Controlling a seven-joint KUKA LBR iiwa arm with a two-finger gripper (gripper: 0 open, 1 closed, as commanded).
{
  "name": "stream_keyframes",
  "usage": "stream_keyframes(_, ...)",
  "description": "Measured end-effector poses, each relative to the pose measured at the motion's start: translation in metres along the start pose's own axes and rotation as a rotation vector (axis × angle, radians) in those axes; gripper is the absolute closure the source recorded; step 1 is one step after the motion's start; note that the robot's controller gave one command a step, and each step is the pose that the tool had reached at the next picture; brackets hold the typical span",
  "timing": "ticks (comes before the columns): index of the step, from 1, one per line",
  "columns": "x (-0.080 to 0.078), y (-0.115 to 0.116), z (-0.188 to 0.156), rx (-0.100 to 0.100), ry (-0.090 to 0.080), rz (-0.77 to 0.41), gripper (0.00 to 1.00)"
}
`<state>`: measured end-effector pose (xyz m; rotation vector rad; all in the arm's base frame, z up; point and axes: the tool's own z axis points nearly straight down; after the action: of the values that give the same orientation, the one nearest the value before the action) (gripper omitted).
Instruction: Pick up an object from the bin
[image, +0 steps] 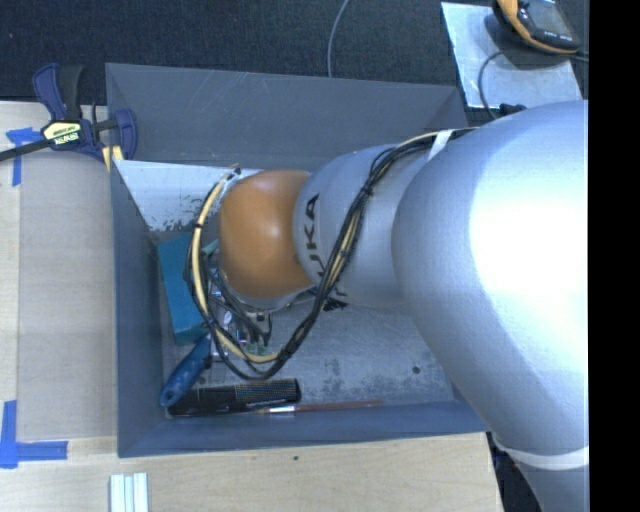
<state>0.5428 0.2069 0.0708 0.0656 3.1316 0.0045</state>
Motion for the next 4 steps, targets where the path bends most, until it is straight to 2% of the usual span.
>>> stream_keyframes(1, 0.016, -0.004, 0.000, 0.001, 0.001, 0.072, 0.00)
stream_keyframes(2, 0.011, 0.010, 0.001, 0.004, -0.001, -0.023, 0.00)
stream_keyframes(3, 0.048, 0.010, 0.000, 0.006, 0.002, 0.173, 1.00)
stream_keyframes(4, 0.047, 0.010, 0.000, 0.006, 0.002, 0.173, 1.00)
